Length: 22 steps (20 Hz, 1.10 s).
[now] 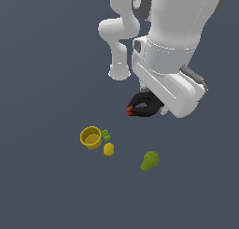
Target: Pick up a designated object from a clutter of objects.
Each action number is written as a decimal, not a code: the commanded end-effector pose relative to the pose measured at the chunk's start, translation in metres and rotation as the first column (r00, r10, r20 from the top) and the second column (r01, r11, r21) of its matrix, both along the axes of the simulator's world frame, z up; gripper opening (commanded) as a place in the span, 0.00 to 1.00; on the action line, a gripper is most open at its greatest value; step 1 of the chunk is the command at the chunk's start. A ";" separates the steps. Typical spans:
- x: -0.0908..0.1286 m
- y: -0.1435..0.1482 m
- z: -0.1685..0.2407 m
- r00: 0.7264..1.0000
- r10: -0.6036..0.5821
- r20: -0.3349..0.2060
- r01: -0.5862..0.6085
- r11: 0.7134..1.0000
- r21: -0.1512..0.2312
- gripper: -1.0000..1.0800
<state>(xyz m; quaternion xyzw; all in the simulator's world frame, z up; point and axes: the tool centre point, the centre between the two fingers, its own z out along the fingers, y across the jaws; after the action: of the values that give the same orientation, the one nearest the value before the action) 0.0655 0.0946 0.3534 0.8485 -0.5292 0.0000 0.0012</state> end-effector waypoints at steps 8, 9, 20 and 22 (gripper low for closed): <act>0.026 0.032 0.046 1.000 0.000 0.001 0.000 1.000 0.002 0.00; 0.028 0.035 0.050 1.000 0.000 0.001 0.000 1.000 0.002 0.00; 0.048 0.057 0.081 1.000 0.000 0.001 0.000 1.000 0.002 0.00; 0.049 0.058 0.084 1.000 0.000 0.001 0.000 1.000 0.002 0.00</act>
<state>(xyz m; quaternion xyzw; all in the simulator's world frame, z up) 0.1132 0.1515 0.4333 0.8486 -0.5290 -0.0007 0.0008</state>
